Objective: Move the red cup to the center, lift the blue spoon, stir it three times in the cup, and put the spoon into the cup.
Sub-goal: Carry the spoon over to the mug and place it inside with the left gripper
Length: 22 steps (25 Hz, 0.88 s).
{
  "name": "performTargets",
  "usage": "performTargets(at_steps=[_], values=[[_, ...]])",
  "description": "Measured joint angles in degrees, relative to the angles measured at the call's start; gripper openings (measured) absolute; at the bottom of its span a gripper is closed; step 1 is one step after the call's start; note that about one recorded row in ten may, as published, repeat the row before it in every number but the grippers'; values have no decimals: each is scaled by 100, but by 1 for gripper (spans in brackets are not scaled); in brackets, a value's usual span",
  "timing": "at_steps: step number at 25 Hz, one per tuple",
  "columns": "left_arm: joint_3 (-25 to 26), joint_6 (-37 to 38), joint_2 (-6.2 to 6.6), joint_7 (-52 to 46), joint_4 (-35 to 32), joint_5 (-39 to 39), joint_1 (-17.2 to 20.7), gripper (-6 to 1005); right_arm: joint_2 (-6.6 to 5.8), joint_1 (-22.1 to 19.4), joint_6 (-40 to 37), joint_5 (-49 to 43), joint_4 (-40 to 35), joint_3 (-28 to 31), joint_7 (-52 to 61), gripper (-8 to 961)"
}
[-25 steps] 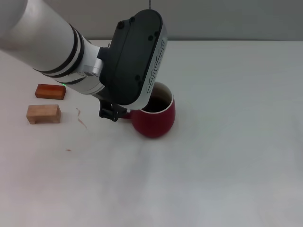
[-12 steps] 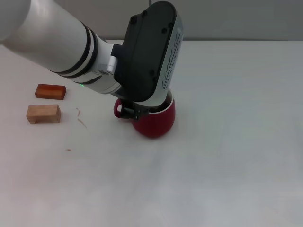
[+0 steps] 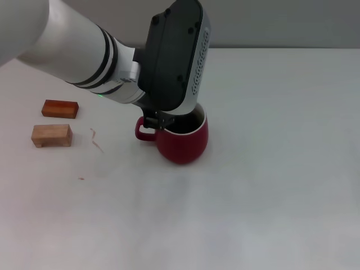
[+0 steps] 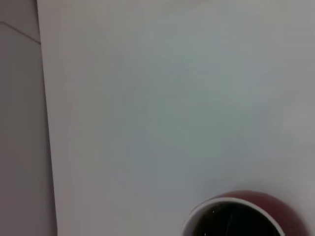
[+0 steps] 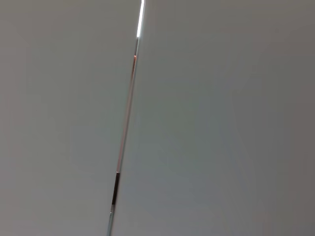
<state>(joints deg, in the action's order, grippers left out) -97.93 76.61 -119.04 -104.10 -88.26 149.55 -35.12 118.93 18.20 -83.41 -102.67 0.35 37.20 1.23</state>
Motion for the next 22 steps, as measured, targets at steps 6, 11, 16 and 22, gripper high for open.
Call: performTargets(at_steps=[6, 11, 16, 22], values=[[40, 316, 14, 12, -84, 79, 7, 143, -11, 30, 0, 2, -5, -3, 0, 631], [68, 735, 26, 20, -299, 80, 34, 144, -11, 42, 13, 2, -9, -2, 0, 631], [39, 967, 26, 1, -448, 28, 41, 144, -11, 43, 48, 2, -9, -2, 0, 630], [25, 788, 16, -5, -439, -308, 43, 143, -11, 42, 59, -5, -9, -2, 0, 630]])
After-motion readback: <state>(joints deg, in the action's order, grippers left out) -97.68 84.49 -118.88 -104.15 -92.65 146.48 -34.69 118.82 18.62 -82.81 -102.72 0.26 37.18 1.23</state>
